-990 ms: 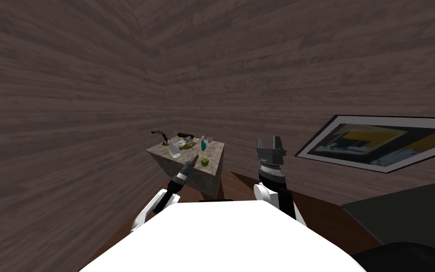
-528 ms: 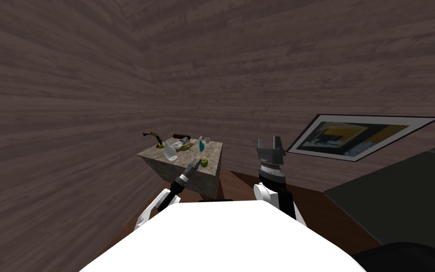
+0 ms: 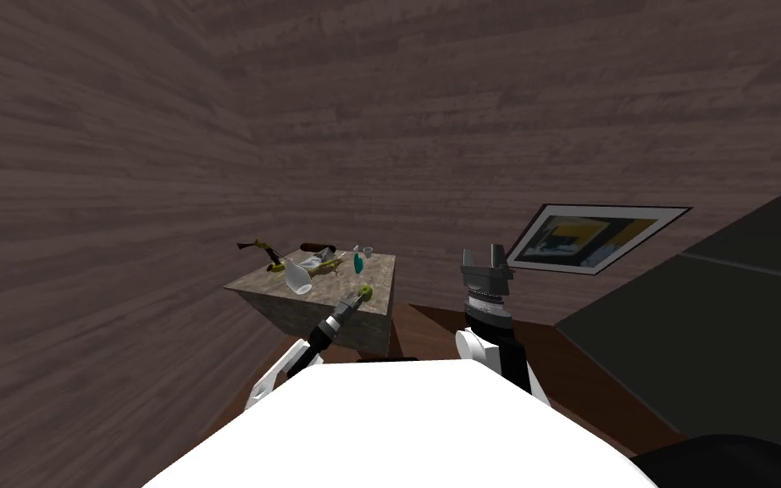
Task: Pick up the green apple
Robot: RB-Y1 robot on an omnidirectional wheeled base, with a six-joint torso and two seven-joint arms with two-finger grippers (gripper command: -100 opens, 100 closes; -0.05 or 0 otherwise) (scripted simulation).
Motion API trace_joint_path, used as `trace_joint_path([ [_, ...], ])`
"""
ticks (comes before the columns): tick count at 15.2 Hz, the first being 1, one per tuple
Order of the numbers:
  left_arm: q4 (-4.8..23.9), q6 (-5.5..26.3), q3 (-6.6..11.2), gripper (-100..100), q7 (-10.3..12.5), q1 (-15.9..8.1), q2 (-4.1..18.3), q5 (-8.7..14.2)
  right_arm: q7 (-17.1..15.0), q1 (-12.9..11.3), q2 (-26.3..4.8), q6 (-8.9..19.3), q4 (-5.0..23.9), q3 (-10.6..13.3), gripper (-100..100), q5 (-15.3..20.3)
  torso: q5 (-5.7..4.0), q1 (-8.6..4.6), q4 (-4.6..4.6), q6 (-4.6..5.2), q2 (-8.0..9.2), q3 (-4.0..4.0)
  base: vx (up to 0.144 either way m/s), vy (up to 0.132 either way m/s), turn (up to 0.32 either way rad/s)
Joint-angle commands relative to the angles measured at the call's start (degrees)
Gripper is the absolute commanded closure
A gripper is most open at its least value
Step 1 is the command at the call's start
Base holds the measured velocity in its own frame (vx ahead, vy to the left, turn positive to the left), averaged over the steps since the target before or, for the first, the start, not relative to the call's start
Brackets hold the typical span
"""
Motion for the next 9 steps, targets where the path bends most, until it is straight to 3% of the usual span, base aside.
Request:
trace_joint_path([
  [1, 1.81, -0.33, -0.72, -100, -0.92, -0.71, 0.22, -1.23, 0.00, 0.00, 0.00, 0.00, 0.00, 0.00, 0, 0.00, 0.00, 0.00, 0.00, 0.00, 0.00, 0.00, 0.001, 0.050, -0.129],
  [4, 1.14, -0.05, -0.69, -100, -0.79, -0.43, 0.26, -1.12, 0.00, 0.01, 0.00, 0.00, 0.00, 0.00, 0, 0.00, -0.01, -0.07, 0.00, -0.02, -0.01, 0.00, 0.001, 0.026, -0.038],
  [5, 1.13, -0.05, -0.69, 100, -0.80, -0.42, 0.26, -1.12, 0.00, 0.01, 0.00, 0.00, 0.00, 0.00, 0, 0.00, -0.02, -0.12, 0.00, -0.02, -0.01, 0.00, 0.000, 0.005, -0.001],
  [9, 1.18, 0.03, -0.57, 100, -0.80, -0.41, 0.31, -1.10, 0.00, 0.01, 0.00, 0.00, 0.00, 0.00, 0, 0.00, -0.04, -0.32, 0.00, 0.06, 0.02, 0.01, 0.000, 0.002, 0.005],
])
